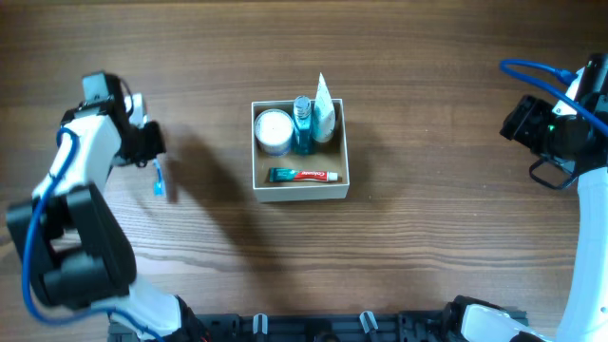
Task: Pack container
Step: 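Grasp the blue-white toothbrush with the left gripper, then place the toothbrush into the box with the left gripper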
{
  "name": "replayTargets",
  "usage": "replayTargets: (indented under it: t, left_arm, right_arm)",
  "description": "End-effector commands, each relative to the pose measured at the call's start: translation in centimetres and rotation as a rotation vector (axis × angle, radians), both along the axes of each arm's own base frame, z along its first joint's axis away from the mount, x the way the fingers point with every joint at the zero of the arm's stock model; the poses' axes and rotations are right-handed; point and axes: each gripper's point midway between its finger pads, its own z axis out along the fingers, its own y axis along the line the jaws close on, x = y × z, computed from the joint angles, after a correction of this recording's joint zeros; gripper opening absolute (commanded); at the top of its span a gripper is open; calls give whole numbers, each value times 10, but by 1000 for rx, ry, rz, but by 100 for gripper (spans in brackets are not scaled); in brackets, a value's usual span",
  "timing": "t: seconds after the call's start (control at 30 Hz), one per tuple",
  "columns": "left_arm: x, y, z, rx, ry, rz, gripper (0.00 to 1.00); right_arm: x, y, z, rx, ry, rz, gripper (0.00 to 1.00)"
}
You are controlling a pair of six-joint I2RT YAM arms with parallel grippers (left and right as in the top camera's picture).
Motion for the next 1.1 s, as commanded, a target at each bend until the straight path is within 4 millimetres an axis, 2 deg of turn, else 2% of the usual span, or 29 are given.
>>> replayTargets:
  t: [0.0,0.07,0.1,0.17,0.23,0.27,0.3,0.4,0.57,0.83,0.97,1.07]
  left_arm:
    - [30,-54,114,47,-290,-195,4]
    - [26,-96,157,86,-408,-378,4]
    - [21,-115,171,103,-451,-469,4]
    - [3,-173,201,152,-550,-756,4]
    - [-13,-214,210,166,-592,-938,4]
    - [-19,-230,210,161,-599,-998,4]
    - [-31,-257,206,143,-597,-1085,4]
    - [-52,-290,187,108,-535,-1198,4]
    - [-72,-319,161,83,-449,-1307,4]
    - [-62,-327,104,111,-302,-1409,4]
    - [-54,-330,94,120,-298,-1419,4]
    - [-46,-323,89,129,-290,-1411,4]
  right_arm:
    - [1,0,-4,5,11,4,78]
    - [1,0,-4,5,11,4,78]
    - [1,0,-4,4,10,4,78]
    - [1,0,-4,5,9,4,78]
    - [1,0,-4,5,10,4,78]
    - [1,0,-4,5,10,4,78]
    - [1,0,-4,5,11,4,78]
    - [1,0,-4,5,11,4,78]
    - [1,0,-4,5,10,4,78]
    - [1,0,-4,5,11,4,78]
    - [1,0,-4,5,11,4,78]
    - [1,0,-4,5,11,4,78]
